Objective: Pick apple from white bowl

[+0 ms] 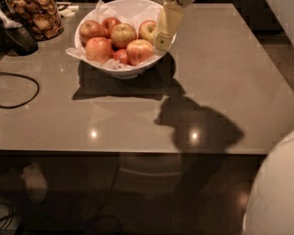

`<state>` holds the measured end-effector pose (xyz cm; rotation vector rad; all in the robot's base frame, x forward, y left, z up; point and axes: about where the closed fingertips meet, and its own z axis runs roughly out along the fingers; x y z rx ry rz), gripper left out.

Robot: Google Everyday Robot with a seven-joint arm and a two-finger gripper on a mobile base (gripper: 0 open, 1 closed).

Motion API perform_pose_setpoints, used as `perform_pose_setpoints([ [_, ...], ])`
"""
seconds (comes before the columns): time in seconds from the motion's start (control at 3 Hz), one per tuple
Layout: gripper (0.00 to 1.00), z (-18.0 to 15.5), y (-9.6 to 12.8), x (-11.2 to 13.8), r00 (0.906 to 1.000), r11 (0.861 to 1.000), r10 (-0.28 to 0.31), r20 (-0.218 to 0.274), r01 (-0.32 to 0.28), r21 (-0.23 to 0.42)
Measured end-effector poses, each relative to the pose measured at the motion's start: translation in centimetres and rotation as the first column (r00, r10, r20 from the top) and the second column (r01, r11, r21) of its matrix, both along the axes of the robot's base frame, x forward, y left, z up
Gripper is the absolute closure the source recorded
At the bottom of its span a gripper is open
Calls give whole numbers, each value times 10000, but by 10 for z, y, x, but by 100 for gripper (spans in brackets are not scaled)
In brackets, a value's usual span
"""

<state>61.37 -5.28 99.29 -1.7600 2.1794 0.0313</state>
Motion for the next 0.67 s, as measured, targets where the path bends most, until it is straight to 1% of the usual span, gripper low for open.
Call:
perform_pose_setpoints([
  [0.33, 5, -3, 8, 7, 9999, 10000, 68, -79, -68, 41],
  [0.67, 5, -8, 17, 10, 9995, 9997, 221, -247, -219, 81],
])
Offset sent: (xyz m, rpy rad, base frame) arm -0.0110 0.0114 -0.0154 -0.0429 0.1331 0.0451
